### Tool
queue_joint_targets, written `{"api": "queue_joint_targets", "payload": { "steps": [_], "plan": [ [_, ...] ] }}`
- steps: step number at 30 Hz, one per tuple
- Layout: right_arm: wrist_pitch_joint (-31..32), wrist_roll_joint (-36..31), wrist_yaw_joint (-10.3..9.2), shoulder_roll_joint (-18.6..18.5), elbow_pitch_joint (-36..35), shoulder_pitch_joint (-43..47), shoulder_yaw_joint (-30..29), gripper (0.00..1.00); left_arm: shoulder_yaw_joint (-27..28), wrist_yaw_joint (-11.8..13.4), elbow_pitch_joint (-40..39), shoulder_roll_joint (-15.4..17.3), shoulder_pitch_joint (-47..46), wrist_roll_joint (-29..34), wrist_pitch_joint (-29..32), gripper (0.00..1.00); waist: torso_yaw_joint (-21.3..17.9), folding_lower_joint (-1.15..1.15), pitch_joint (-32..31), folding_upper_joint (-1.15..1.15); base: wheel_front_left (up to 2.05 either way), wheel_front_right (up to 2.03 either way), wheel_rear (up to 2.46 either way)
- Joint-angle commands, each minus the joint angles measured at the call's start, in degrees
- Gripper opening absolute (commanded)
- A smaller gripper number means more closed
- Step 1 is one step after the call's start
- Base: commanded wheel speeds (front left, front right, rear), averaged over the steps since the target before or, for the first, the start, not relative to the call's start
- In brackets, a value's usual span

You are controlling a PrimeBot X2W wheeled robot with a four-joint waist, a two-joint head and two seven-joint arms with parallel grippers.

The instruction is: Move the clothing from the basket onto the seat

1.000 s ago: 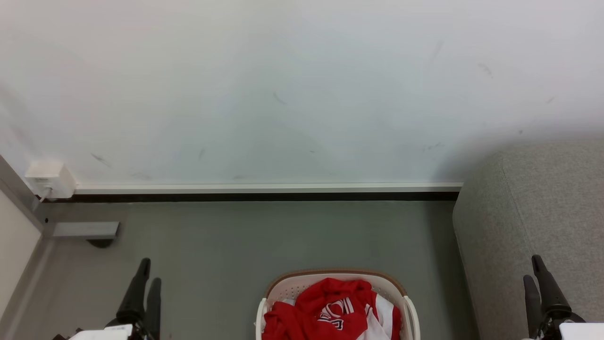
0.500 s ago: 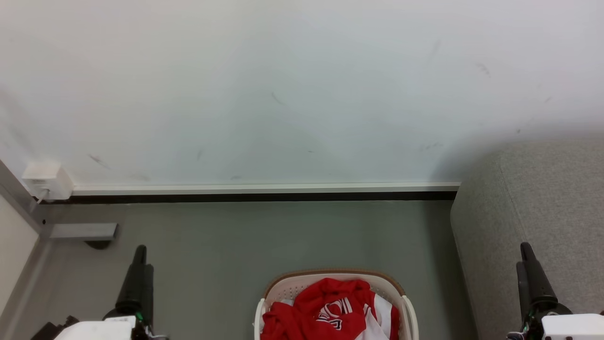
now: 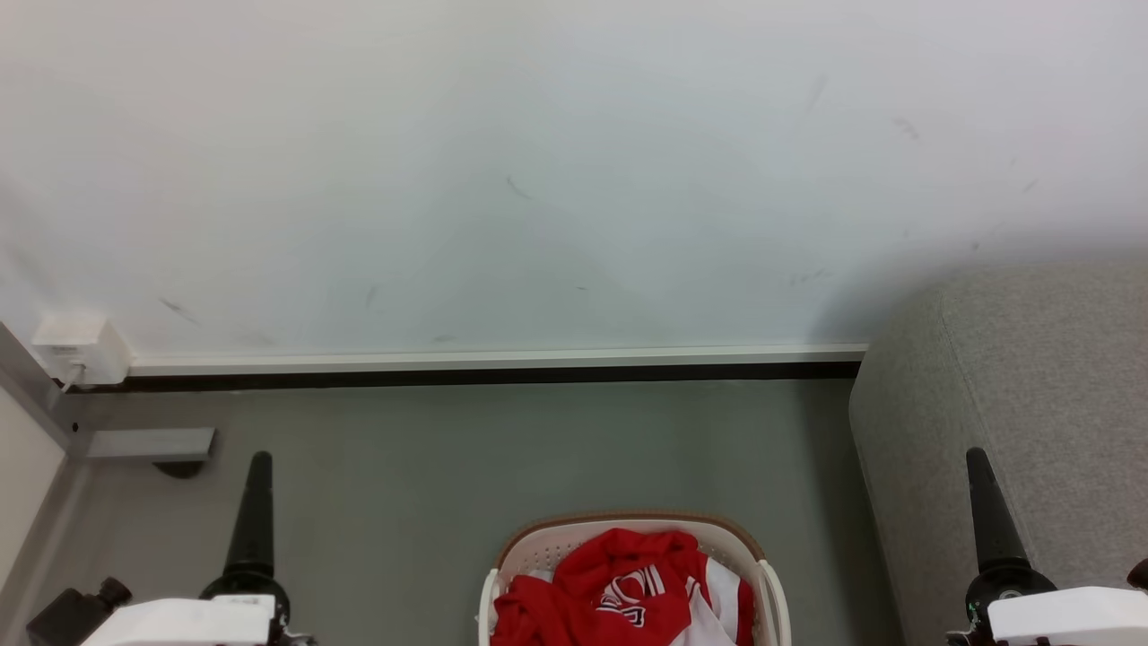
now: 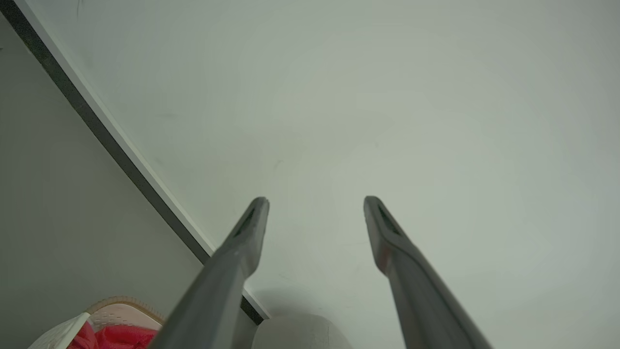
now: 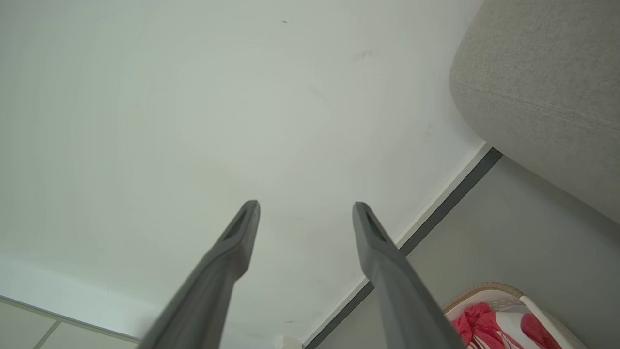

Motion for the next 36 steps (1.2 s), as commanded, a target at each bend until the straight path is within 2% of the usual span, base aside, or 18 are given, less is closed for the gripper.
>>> {"api": "queue_joint_targets", "payload": {
  "steps": [1, 18, 23, 29, 36],
  "plan": [
    [-0.58, -1.89, -0.03, -0.61, -1.12, -1.07, 0.19, 1.0, 0.02, 0.01, -1.12, 0.41, -0.59, 2.04, -0.59, 1.0, -0.03, 0.0, -0.01, 0.0, 0.0, 0.0, 0.0],
    [-3.87, -23.04, -0.05, -0.69, -2.45, -1.25, 2.17, 1.0, -1.98, 0.02, -2.51, 0.76, 0.4, 23.96, -3.87, 1.0, -0.46, 0.0, -0.37, 0.0, 0.0, 0.0, 0.0],
    [-4.76, -29.72, -0.05, -0.71, -2.04, -1.28, 2.96, 1.0, -2.96, 1.0, -2.81, 1.46, 0.78, 31.87, -4.84, 1.0, -0.65, 0.0, -0.52, 0.0, 0.0, 0.0, 0.0],
    [-5.74, -35.09, -0.06, -0.73, -1.05, -1.23, 3.67, 1.0, -4.28, 2.86, -2.55, 1.91, 1.27, 37.17, -5.72, 1.0, -0.96, 0.0, -0.64, 0.0, 0.0, 0.0, 0.0],
    [-6.82, -39.99, -0.06, -0.75, -0.61, -1.49, 3.83, 1.0, -5.55, 3.16, -1.56, 2.69, 1.73, 41.02, -6.81, 1.0, -1.31, 0.0, -0.82, 0.0, 0.0, 0.0, 0.0]
  ]
}}
